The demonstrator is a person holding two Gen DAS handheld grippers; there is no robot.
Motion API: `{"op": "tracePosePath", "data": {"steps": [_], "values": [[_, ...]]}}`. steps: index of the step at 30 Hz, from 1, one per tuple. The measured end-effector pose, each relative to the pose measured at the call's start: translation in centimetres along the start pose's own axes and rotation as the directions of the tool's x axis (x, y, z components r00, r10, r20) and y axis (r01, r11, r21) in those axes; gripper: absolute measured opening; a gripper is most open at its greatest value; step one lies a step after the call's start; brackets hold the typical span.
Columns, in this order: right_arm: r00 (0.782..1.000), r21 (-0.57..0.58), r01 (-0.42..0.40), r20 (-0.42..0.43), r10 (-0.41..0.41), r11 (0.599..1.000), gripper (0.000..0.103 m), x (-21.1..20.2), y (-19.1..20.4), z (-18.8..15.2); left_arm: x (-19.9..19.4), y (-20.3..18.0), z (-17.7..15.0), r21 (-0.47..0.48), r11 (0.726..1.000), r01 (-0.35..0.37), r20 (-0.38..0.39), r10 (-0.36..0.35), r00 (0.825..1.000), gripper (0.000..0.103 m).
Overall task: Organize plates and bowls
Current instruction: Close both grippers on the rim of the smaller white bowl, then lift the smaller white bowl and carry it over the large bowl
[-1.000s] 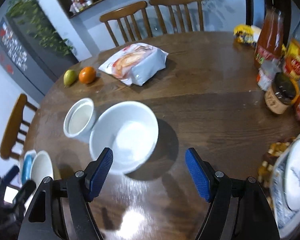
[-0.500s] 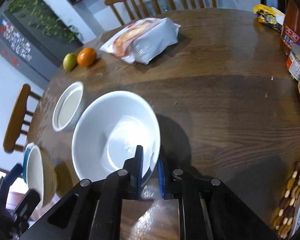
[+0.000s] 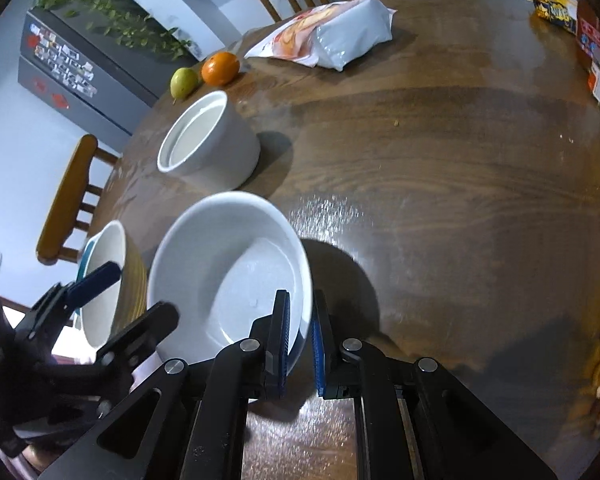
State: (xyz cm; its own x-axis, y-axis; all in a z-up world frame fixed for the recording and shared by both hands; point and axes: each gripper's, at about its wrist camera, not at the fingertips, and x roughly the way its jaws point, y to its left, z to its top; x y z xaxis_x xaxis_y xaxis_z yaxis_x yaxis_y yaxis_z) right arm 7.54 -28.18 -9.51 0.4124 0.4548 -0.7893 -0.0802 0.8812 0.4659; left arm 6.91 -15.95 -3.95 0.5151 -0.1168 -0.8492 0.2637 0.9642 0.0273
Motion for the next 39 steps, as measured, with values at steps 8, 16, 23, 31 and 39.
{"op": "tracePosePath", "data": {"steps": [8,16,23,31,39], "values": [[1.0,0.023,-0.021,-0.001,0.021,1.0,0.012,0.2,0.1,-0.8,-0.5,-0.4,0.3,0.008,1.0,-0.004,0.015,0.004,1.0,0.066],[1.0,0.013,-0.022,0.002,0.022,1.0,0.012,0.5,0.5,-0.8,-0.7,-1.2,1.3,0.066,0.998,0.001,0.065,-0.005,0.998,0.066],[1.0,0.022,-0.017,-0.006,0.018,1.0,0.012,0.6,0.1,-1.1,1.0,-2.2,2.1,0.121,0.992,0.046,-0.006,-0.046,0.999,0.066],[1.0,0.045,-0.021,0.005,0.021,0.999,0.012,0.7,-0.7,-1.7,1.9,-2.2,1.3,0.099,0.99,0.102,-0.091,-0.093,0.991,0.028],[1.0,0.039,-0.018,0.023,0.017,0.999,0.012,0.7,-0.2,-2.2,2.0,-2.2,0.5,0.067,0.991,0.116,-0.113,-0.108,0.988,0.015]]}}
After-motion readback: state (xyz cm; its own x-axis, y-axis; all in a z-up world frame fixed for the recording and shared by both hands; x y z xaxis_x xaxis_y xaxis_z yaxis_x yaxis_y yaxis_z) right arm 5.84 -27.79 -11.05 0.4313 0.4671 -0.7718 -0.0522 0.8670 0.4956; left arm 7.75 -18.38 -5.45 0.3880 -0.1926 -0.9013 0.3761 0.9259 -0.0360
